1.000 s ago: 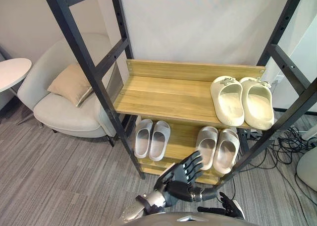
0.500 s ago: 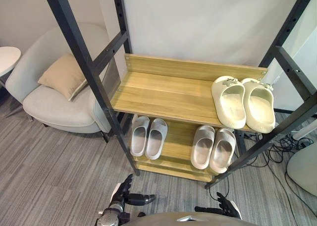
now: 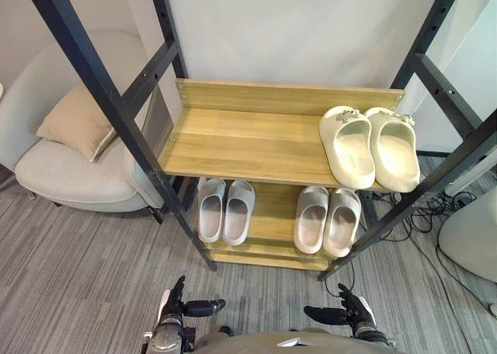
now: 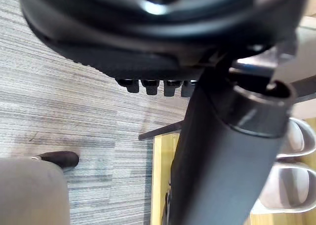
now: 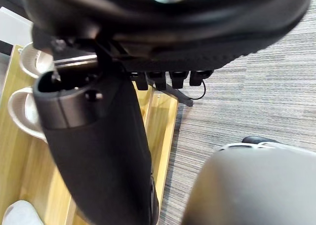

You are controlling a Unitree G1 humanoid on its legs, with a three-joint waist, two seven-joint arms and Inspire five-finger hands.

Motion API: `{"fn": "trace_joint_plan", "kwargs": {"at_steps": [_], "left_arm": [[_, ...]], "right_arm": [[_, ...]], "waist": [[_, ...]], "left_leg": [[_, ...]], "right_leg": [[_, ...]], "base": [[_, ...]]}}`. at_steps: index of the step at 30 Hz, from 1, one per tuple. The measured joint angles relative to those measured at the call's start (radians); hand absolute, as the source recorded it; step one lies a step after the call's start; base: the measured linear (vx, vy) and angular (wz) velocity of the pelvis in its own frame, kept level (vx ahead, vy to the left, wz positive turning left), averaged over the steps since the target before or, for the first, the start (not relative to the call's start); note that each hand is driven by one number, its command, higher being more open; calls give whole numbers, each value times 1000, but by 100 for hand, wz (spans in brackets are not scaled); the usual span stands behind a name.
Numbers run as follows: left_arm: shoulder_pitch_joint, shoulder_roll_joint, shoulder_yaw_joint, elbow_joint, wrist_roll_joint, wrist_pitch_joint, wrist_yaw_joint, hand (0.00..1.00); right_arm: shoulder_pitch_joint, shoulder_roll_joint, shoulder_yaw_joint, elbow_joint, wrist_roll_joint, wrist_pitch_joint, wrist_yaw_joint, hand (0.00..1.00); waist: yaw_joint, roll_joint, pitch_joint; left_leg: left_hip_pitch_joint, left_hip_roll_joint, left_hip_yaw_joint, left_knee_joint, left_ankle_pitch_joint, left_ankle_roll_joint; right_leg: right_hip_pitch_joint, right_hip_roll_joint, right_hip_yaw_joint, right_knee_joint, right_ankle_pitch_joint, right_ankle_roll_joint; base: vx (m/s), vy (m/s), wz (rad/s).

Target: Organize the slippers on the shoe rack

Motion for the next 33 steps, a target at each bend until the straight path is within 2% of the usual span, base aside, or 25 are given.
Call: {"fn": "trace_joint_plan", "kwargs": {"at_steps": [2, 3, 5, 6, 7, 8, 9, 11, 12, 13, 14, 15, 16, 17, 19, 20, 22, 23, 24, 25, 26, 27, 29, 31, 33], "left_arm": [[-5, -14, 0, 3, 0, -1, 4, 100], [-5, -26, 2, 4, -3, -2, 3, 100], [-6, -27, 13, -3, -8, -6, 7, 100], [-8, -39, 20, -9, -9, -7, 17, 100], [-8, -42, 21, -10, -9, -7, 21, 100], [-13, -53, 21, -12, -11, -8, 29, 100], [-16, -72, 18, -9, -14, -8, 33, 100], [-15, -75, 15, -7, -35, -8, 35, 100], [-15, -75, 15, -7, -47, -9, 35, 100], [-18, -77, 14, -4, -48, -9, 36, 100], [-26, -74, 13, 0, -46, -11, 34, 100], [-46, -68, 13, 13, -45, -13, 34, 100], [-51, -68, 13, 17, -45, -14, 35, 100], [-53, -70, 12, 26, -44, -17, 37, 100], [-54, -71, 12, 41, -44, -18, 40, 100], [-57, -73, 10, 51, -45, -18, 41, 100], [-58, -67, 7, 51, -43, -20, 42, 100], [-58, -54, 2, 56, -43, -20, 44, 100], [-69, -54, -2, 74, -40, -17, 44, 100], [-78, -55, -5, 86, -35, -13, 42, 100], [-78, -54, -10, 90, -30, -15, 43, 100], [-76, -46, -20, 92, -28, -16, 43, 100], [-78, -38, -24, 92, -26, -16, 35, 100], [-77, -37, -21, 95, -27, -15, 32, 100], [-74, -40, -21, 102, -29, -15, 32, 100]], "right_arm": [[5, -1, -2, -5, 1, -1, -2, 100], [12, 6, -2, -25, 3, -5, -5, 100], [13, 12, 3, -27, 0, -5, -4, 100], [7, 7, 2, -32, 0, -4, -4, 100], [6, 4, 1, -35, 0, -3, -5, 100], [1, 1, 1, -48, 2, -3, -13, 100], [-27, -9, 1, -53, 6, -2, -22, 100], [-45, 10, 3, -52, 11, -2, -30, 100], [-54, 27, 3, -52, 23, -2, -36, 100], [-65, 39, 2, -53, 26, -3, -40, 100], [-76, 50, 1, -51, 28, -3, -40, 100], [-89, 57, -1, -45, 30, -2, -42, 100], [-93, 57, -1, -40, 31, -2, -43, 100], [-99, 52, -1, -32, 32, -3, -46, 100], [-105, 48, -1, -25, 32, -3, -46, 100], [-113, 47, -2, -17, 31, -2, -45, 100], [-123, 52, -5, -7, 31, 2, -41, 100], [-121, 67, -5, -7, 31, 0, -40, 100], [-128, 71, -15, -7, 32, -4, -40, 100], [-130, 72, -25, -4, 32, -3, -40, 100], [-128, 77, -29, -3, 32, -2, -40, 100], [-126, 88, -26, -3, 31, -2, -39, 100], [-128, 100, -25, -1, 29, -2, -35, 100], [-132, 105, -25, 13, 28, 5, -27, 100], [-139, 92, -25, 18, 27, 6, -19, 100]], "waist": [[-2, 4, 2], [-8, -1, 1], [7, -16, -5], [25, -18, -12], [32, -12, -15], [57, 9, -25], [68, 48, -15], [68, 62, -7], [67, 66, -3], [64, 75, 7], [60, 69, 15], [56, 62, 24], [57, 60, 25], [51, 61, 24], [42, 73, 20], [36, 90, 21], [24, 75, 23], [20, 62, 20], [17, 68, 28], [16, 72, 33], [17, 61, 33], [15, 47, 25], [13, 37, 25], [14, 31, 28], [16, 41, 35]], "left_leg": [[-24, -2, -30, 5, 9, 7], [-53, -16, -102, 7, 33, 3], [-83, -30, -151, 16, 49, -13], [-119, -28, -176, 29, 64, -34], [-132, -23, -181, 30, 68, -40], [-172, -8, -187, 39, 76, -51], [-203, 22, -219, 38, 97, -57], [-199, 46, -257, 5, 121, -71], [-200, 64, -253, -12, 131, -58], [-210, 95, -185, -20, 110, -47], [-226, 105, -132, 7, 96, -35], [-267, 109, -39, 119, 82, -38], [-276, 105, -5, 166, 78, -40], [-270, 99, 77, 262, 51, -40], [-255, 116, 164, 300, -10, -23], [-255, 135, 264, 291, -25, -9], [-245, 116, 339, 220, 7, 25], [-215, 99, 373, 147, 16, 30], [-189, 110, 452, 145, -32, 39], [-179, 102, 449, 138, -31, 49], [-144, 63, 433, 84, -3, 53], [-116, 21, 412, 10, 26, 68], [-100, -24, 374, -47, 48, 89], [-78, -63, 327, -75, 28, 105], [-57, -71, 299, -80, 23, 111]], "right_leg": [[-23, -4, 33, 56, -19, -3], [-49, -6, 89, 239, -72, -7], [-25, -3, 132, 248, -96, -2], [-7, 18, 136, 168, -129, -1], [-2, 25, 134, 137, -135, -7], [3, 45, 124, 63, -149, -26], [-3, 86, 92, 28, -117, -40], [2, 112, 53, 24, -113, -56], [4, 123, 30, 23, -112, -67], [11, 131, 1, 5, -99, -84], [13, 121, -10, -6, -89, -91], [12, 99, -33, -22, -75, -93], [11, 89, -39, -30, -69, -92], [18, 67, -55, -58, -50, -82], [18, 59, -79, -80, -35, -71], [20, 57, -115, -91, -27, -58], [43, 46, -168, -141, 0, -43], [62, 33, -207, -183, 20, -37], [95, 30, -243, -206, 27, -27], [113, 28, -258, -211, 31, -18], [143, 10, -280, -234, 43, 2], [156, -7, -303, -243, 43, 4], [164, -35, -344, -228, 38, 22], [156, -86, -380, -116, 16, 55], [127, -127, -376, 42, 22, 46]], "base": [[-131, -68, 84], [-96, -125, 114], [-106, -200, 112], [-113, -212, 75], [-139, -220, 39], [-146, -188, 22], [-164, -175, 34], [-160, -170, 52], [-159, -217, 57], [-90, -142, 55], [-67, -83, 58], [-22, -14, 48], [-5, 13, 52], [28, 50, 38], [49, 112, 48], [39, 129, 66], [34, 94, 79], [66, 152, 81], [56, 133, 70], [37, 192, 66], [14, 190, 61], [20, 223, 60], [18, 182, 66], [35, 196, 68], [18, 162, 68]]}}
